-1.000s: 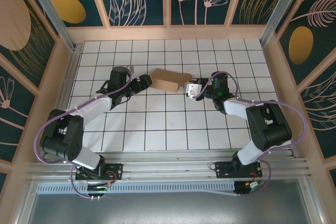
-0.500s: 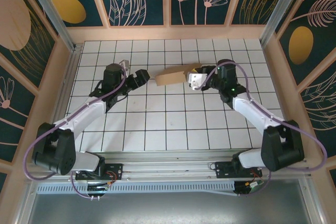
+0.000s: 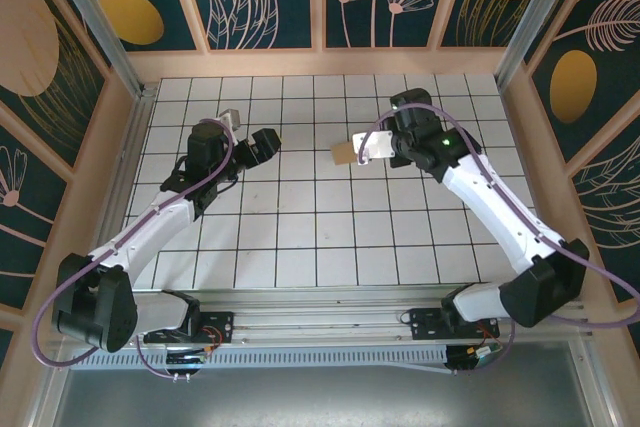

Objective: Fold the paper box

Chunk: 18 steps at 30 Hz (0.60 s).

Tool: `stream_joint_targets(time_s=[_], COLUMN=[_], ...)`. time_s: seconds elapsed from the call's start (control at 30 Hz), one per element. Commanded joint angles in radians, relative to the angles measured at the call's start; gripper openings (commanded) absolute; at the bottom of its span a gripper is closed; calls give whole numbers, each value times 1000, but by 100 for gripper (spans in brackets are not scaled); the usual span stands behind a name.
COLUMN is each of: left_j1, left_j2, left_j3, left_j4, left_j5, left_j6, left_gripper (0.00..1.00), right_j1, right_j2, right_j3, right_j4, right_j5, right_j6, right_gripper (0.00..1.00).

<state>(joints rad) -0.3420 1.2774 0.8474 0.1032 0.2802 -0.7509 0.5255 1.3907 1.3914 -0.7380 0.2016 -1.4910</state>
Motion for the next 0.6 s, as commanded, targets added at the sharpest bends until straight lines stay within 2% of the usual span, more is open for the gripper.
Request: stream_joint_targets(time_s=[0.0,0.07,0.13,0.33,0.57], left_j1=[3,2,3,3,2], left_j2=[-17,-18,-21,-44,-72], left_j3=[-5,-11,-20,-49,-55], left_j4=[31,40,43,55,30], left_j5=[35,44,47,39,22], left_j6=[12,7,13,8,31], left_gripper=[88,88,88,88,88], right_j1=[16,40,68,137,155], right_j2=[74,123,126,221,329], right_j3=[105,154,145,209,211], right_j4=[-293,-367,-352,-369,-180], right_j5=[181,227,268,287,221], right_j6=[0,19,-5,20,16], right_gripper=[0,0,0,2,7])
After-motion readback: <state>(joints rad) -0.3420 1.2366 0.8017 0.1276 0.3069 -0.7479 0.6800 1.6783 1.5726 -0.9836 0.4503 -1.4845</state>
